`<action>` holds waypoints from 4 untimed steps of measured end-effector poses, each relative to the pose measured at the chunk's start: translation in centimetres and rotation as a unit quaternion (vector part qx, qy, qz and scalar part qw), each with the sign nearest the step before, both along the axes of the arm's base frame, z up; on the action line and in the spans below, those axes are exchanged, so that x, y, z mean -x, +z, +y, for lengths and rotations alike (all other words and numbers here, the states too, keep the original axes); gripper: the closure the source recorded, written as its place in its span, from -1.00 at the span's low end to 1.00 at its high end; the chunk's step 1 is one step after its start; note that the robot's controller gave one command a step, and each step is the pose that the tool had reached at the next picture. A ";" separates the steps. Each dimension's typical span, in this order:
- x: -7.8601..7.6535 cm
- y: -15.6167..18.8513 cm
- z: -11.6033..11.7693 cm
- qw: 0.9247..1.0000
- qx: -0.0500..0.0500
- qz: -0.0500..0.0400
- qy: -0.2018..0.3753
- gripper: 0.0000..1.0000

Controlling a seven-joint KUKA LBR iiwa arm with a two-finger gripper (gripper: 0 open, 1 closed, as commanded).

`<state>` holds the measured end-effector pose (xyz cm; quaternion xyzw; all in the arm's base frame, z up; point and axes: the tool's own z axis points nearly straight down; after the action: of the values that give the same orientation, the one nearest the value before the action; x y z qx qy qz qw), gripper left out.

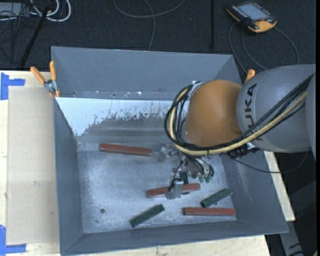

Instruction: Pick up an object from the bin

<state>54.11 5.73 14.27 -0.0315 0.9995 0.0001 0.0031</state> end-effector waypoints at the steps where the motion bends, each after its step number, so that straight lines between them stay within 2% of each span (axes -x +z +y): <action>1: 5.0 -5.7 -0.1 0.998 0.000 0.002 0.062 -1.00; 2: 5.6 -7.4 -1.0 0.995 -0.001 -0.002 0.097 -1.00; 3: 5.9 -7.2 -3.8 0.981 0.000 -0.003 0.191 -1.00; 4: 5.3 -6.1 -5.2 0.962 0.001 0.002 0.274 -1.00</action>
Offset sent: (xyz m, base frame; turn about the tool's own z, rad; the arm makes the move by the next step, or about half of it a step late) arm -0.0148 -0.0308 -0.0727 -0.3147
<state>48.83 0.51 8.15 -0.3042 0.9526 -0.0001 0.0009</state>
